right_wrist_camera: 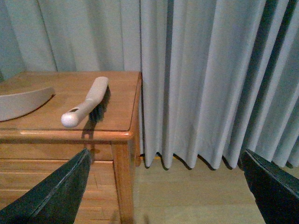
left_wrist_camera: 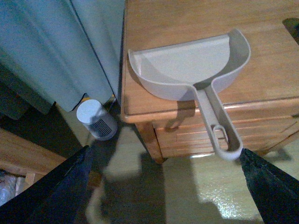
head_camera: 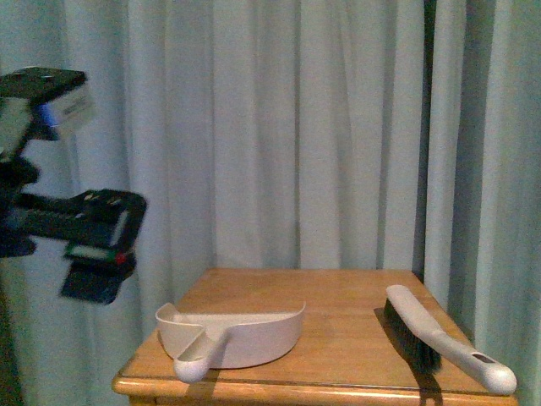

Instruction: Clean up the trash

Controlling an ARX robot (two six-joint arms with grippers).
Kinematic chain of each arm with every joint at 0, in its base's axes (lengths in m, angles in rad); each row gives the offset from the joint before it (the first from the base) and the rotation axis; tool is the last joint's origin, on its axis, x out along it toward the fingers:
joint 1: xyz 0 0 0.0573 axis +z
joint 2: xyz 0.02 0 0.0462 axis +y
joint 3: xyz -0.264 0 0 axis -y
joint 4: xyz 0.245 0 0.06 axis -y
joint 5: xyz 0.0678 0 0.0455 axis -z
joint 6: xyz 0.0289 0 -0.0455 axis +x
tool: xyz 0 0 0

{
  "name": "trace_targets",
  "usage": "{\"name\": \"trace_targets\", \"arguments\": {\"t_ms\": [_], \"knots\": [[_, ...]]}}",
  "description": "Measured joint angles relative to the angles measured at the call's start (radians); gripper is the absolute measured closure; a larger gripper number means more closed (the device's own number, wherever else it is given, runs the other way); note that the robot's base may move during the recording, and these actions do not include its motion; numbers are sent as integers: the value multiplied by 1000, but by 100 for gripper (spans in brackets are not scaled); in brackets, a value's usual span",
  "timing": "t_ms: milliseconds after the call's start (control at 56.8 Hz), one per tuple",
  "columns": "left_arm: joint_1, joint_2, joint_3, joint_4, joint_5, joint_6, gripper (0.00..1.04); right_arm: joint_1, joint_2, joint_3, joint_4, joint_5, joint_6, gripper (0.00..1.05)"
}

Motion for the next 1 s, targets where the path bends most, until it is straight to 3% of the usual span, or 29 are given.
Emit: {"name": "trace_targets", "arguments": {"t_ms": [317,599,1004], "knots": [[-107,352,313,-137,-115,-173,8,0,0,0,0,0,0,7],[-153,484,352,-150,-138,-210,8,0,0,0,0,0,0,7],[-125,577,342,-55,-156,-170,8,0,0,0,0,0,0,7]]}}
